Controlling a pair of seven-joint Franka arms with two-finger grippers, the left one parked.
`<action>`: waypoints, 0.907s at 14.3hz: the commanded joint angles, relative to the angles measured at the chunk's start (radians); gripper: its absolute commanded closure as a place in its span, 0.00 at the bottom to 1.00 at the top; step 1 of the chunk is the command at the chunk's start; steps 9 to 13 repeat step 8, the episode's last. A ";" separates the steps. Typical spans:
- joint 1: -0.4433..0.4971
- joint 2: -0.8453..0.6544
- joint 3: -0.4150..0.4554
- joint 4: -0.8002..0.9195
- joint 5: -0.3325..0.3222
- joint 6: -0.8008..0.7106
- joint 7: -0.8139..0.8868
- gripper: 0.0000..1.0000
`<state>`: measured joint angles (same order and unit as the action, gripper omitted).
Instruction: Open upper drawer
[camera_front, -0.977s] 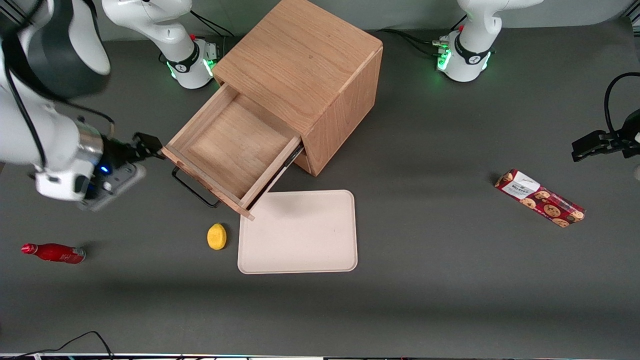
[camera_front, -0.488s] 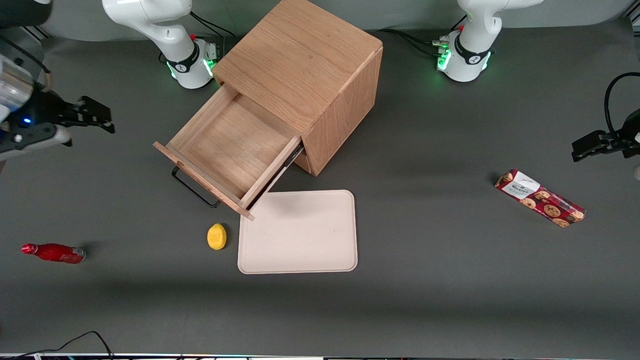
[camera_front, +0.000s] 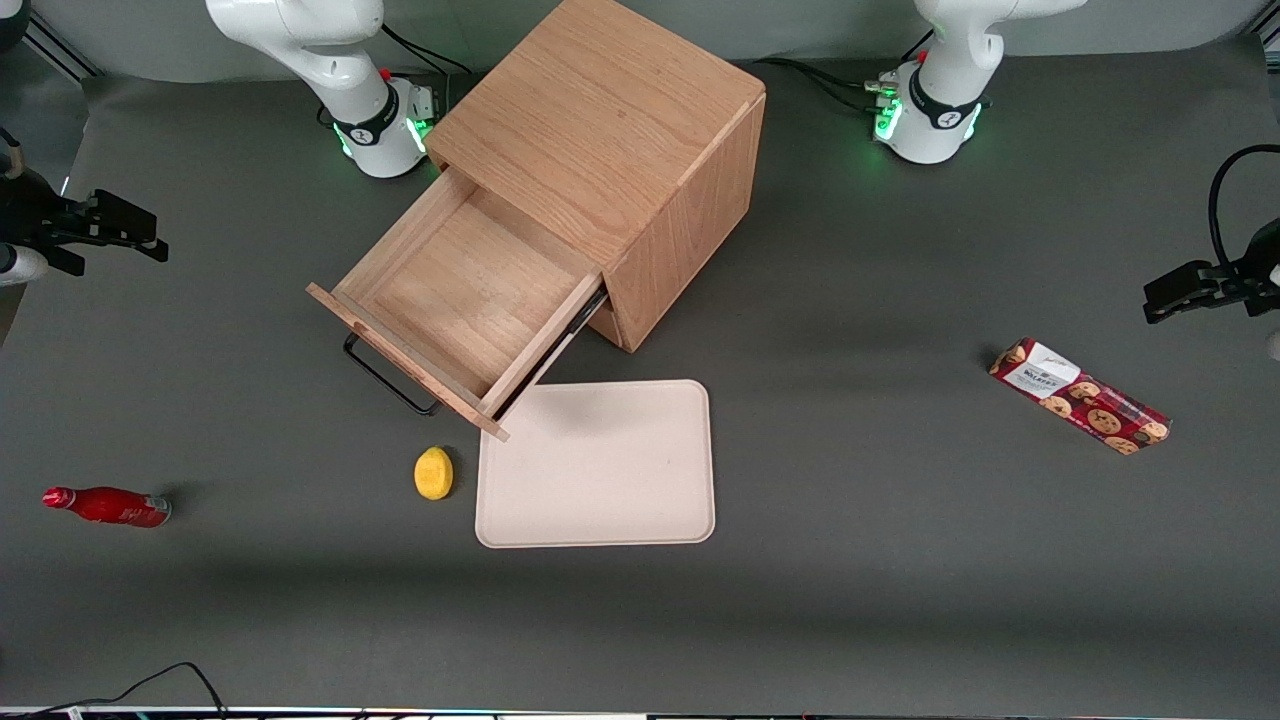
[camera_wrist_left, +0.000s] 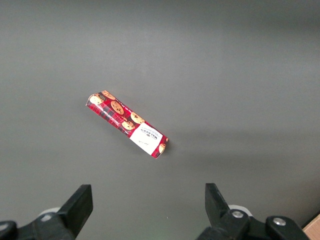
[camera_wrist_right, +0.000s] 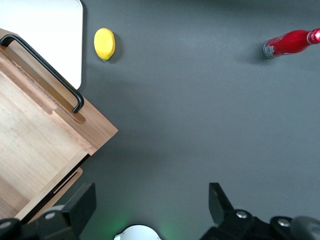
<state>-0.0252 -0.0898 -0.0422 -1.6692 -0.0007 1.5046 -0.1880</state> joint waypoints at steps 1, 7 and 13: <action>-0.004 -0.010 -0.002 -0.004 -0.027 0.012 0.027 0.00; -0.002 0.027 -0.010 0.052 -0.025 -0.012 0.035 0.00; -0.001 0.028 -0.015 0.057 -0.028 -0.012 0.035 0.00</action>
